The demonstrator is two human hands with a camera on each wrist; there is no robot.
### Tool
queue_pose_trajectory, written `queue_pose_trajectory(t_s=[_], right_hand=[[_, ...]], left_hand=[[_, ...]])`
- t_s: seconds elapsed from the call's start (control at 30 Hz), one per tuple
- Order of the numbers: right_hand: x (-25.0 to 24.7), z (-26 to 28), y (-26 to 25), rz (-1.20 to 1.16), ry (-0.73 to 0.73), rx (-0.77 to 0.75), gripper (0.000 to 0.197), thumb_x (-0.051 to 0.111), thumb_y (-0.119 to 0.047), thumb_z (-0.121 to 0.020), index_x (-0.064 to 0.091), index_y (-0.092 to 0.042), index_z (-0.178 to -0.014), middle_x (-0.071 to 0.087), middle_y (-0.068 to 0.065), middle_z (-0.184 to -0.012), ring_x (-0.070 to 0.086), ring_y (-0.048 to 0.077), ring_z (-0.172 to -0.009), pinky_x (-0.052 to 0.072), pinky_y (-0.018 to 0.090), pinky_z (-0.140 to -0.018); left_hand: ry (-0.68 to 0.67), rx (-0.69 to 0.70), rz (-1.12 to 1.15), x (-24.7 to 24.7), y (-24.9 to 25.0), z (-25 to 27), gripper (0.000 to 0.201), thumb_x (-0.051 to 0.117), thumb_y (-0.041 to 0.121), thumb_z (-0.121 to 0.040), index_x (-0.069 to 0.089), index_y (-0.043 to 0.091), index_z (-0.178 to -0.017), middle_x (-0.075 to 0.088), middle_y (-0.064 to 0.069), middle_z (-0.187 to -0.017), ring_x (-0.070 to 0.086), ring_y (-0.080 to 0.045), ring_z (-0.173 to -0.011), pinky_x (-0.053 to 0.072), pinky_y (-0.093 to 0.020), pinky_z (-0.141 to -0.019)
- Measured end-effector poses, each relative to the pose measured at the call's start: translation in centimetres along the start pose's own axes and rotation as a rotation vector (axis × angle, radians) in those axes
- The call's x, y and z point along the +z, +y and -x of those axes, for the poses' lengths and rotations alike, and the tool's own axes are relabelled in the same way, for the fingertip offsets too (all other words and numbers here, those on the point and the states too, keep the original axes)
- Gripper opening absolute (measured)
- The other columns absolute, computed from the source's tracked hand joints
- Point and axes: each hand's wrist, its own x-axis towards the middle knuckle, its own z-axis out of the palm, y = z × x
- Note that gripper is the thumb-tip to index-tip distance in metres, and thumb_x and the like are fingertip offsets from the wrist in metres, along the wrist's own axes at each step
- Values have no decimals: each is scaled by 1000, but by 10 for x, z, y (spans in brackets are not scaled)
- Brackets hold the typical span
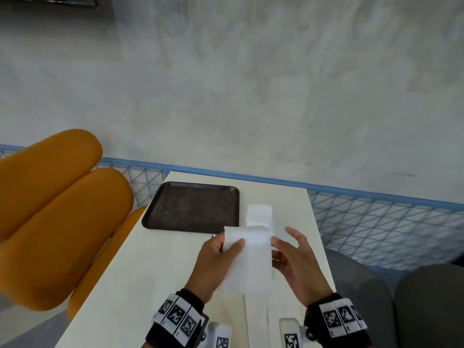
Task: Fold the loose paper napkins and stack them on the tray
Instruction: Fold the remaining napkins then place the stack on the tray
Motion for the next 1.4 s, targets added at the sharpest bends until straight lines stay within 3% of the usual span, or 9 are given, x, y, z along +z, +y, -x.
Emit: queue_pose_trajectory(t_s=[0.17, 0.4, 0.53, 0.7, 0.77, 0.97, 1.1, 1.27, 1.4], right_hand=[[5, 12, -3, 200, -240, 101, 35, 63, -31, -96, 64, 1, -108, 68, 21, -104, 64, 30, -90, 47, 46, -83], [11, 11, -13, 302, -277, -45, 25, 51, -10, -102, 69, -10, -120, 71, 22, -115, 69, 31, -99, 57, 38, -83], [10, 12, -16, 232, -300, -30, 32, 45, -11, -105, 70, -18, -124, 68, 17, -126, 62, 40, -117, 44, 54, -103], [12, 10, -20, 184, -347, -49, 33, 46, -8, -102, 73, -17, -120, 67, 18, -123, 58, 33, -104, 42, 43, -90], [10, 9, -22, 229, -343, -77, 36, 43, -3, -101, 76, -18, -99, 62, 19, -102, 46, 34, -89, 44, 34, -71], [5, 4, -30, 513, -314, -202, 47, 34, 8, -99, 76, -12, -88, 55, 34, -88, 49, 24, -63, 44, 30, -58], [1, 6, -32, 649, -322, -216, 52, 32, 10, -97, 77, -14, -88, 58, -1, -65, 51, 14, -57, 44, 23, -59], [0, 7, -32, 587, -336, -188, 47, 35, 7, -99, 77, -12, -94, 66, 1, -80, 52, 16, -62, 45, 32, -62], [-5, -1, -36, 422, -385, -111, 39, 45, -13, -85, 67, -17, -118, 63, 12, -93, 57, 21, -70, 44, 39, -67]], left_hand=[[-23, 28, 2, 1, 8, 5, 15, 66, 23, -96, 73, 24, -109, 77, -2, -101, 73, -24, -96, 59, -49, -90], [-79, 64, -9, 1, 13, 6, 19, 57, 30, -101, 72, 22, -109, 73, -12, -101, 70, -26, -93, 56, -42, -82], [-77, 48, 4, -4, 18, 8, 22, 49, 16, -103, 71, 19, -105, 73, -9, -96, 66, -17, -81, 53, -33, -67], [-119, 76, 33, -7, 23, 10, 21, 48, 16, -104, 69, 15, -106, 71, -14, -97, 63, -21, -80, 53, -32, -65], [-94, 66, 62, -9, 23, 10, 21, 47, 19, -104, 68, 18, -107, 71, -12, -98, 65, -23, -85, 54, -33, -69], [-36, -100, 85, -7, 27, 8, 36, 36, 52, -104, 67, 38, -116, 74, 4, -110, 69, -19, -105, 56, -41, -95], [-37, -156, -7, -2, 25, 7, 48, 50, 57, -96, 73, 16, -99, 70, -16, -91, 63, -33, -81, 47, -40, -74], [22, -49, -28, 1, 22, 7, 38, 60, 37, -98, 56, 16, -66, 46, 2, -63, 40, -13, -58, 33, -25, -54], [72, 68, -111, 1, 25, 5, 39, 60, 32, -98, 56, 18, -62, 46, 6, -59, 40, -10, -56, 34, -22, -50]])
